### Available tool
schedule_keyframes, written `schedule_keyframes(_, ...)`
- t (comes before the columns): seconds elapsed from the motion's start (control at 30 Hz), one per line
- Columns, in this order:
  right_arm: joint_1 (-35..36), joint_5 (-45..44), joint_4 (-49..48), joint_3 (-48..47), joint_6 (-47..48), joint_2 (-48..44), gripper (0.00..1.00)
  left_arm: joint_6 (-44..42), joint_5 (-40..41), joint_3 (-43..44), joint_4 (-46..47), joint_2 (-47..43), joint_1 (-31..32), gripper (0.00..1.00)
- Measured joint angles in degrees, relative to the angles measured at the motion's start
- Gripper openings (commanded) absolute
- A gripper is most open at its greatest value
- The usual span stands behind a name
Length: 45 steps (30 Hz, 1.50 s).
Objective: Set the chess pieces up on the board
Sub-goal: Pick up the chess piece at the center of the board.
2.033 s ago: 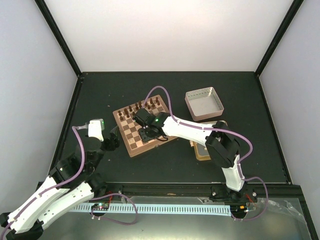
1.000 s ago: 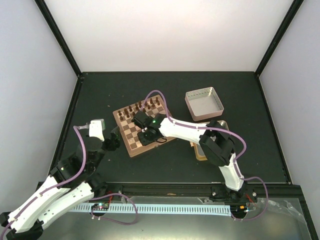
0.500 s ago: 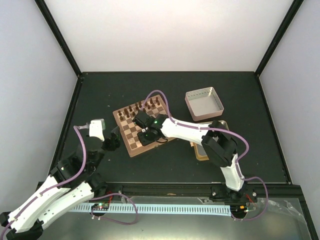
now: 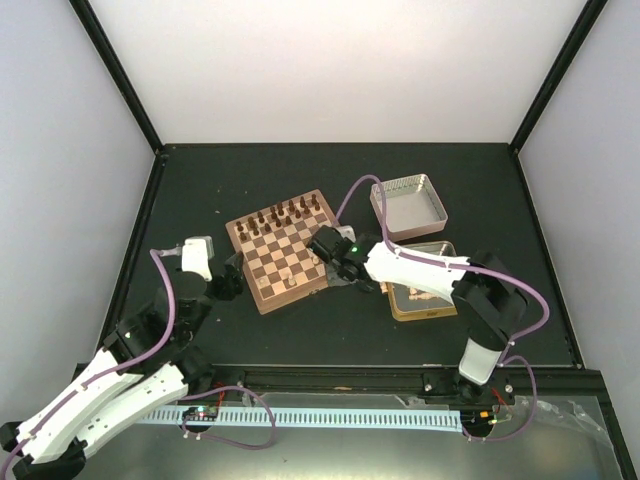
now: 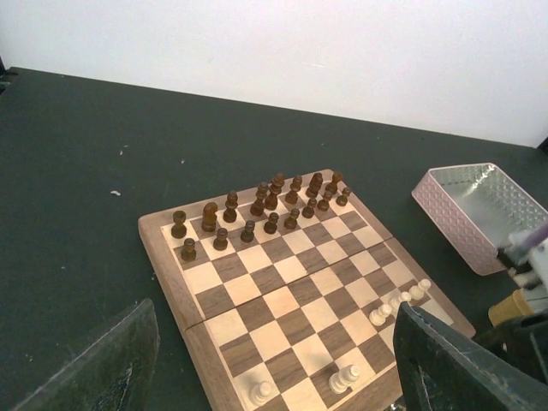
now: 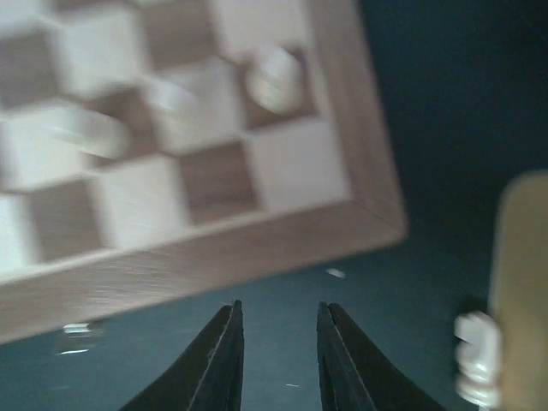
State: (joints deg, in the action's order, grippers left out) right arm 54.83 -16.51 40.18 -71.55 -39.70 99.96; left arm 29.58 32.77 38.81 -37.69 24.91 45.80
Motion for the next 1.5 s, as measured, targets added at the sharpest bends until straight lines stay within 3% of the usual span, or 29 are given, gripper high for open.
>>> schedule_keyframes(0.4,-1.1,-11.6,10.6,5.2,-6.7,3.9,0.28,0.0,-1.4,-0.8,1.3,1.4,0.0,0.77)
schedule_keyframes(0.8,-4.3,-11.4,9.2,9.0,-6.8,4.2,0.28,0.0,-1.6,-0.8,1.3,1.5,0.0,0.77)
schedule_keyframes(1.07,-5.5,-5.7,4.9,11.6,-5.2,2.9,0.21,0.0,-1.6,-0.8,1.3,1.5,0.0,0.77)
schedule_keyframes(1.33,-6.9,0.8,0.7,13.9,-3.7,0.2,0.31,0.1,-1.7,-0.8,1.3,1.5,0.0,0.77)
schedule_keyframes(1.5,-6.9,4.0,-1.4,16.1,-3.8,-1.7,0.28,0.1,-2.0,-0.8,1.3,1.5,0.0,0.77)
